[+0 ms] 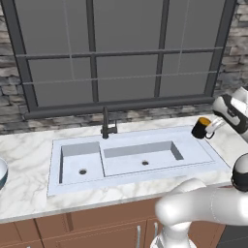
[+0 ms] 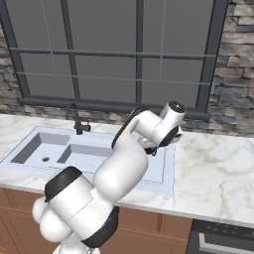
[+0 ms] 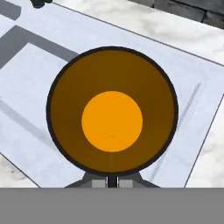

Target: Pick the mug and place it in the sink. Pick the bowl and place it in the open cabinet and then close the cabinet.

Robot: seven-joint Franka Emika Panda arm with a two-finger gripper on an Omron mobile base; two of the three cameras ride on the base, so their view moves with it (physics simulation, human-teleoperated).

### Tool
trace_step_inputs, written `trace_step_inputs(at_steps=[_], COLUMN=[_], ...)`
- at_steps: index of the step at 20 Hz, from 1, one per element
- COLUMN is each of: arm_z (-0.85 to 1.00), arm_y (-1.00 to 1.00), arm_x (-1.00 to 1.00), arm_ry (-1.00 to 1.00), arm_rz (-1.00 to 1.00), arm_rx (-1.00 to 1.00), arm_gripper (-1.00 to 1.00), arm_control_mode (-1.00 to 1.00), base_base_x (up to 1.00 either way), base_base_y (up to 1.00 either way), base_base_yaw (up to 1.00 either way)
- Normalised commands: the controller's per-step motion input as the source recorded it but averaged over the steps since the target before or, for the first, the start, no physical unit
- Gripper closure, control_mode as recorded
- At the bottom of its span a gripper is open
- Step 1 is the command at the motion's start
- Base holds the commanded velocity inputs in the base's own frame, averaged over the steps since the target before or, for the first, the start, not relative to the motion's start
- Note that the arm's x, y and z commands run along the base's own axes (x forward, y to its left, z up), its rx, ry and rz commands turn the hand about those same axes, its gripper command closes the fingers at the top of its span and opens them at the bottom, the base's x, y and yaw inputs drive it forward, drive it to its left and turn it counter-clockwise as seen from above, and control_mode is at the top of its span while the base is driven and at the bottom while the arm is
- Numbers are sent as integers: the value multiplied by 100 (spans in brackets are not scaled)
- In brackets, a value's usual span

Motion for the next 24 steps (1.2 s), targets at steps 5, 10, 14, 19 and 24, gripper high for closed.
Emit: trace_step_inputs(at_steps=[5,10,14,19,24], arm_z=[29,14,0,-3,-12], arm_y=[84,76,85,68,38], arm_x=[0,0,0,0,0], arm_ry=[9,10,0,0,0], arm_rz=[23,19,21,21,21], arm_rx=[-15,-28,-34,-26,-7], arm_gripper=[100,100,100,100,100], arm_control_mode=[-100,-100,-100,-100,-100], base_base_x=[0,0,0,0,0], base_base_y=[0,0,0,0,0], base_base_yaw=[0,0,0,0,0])
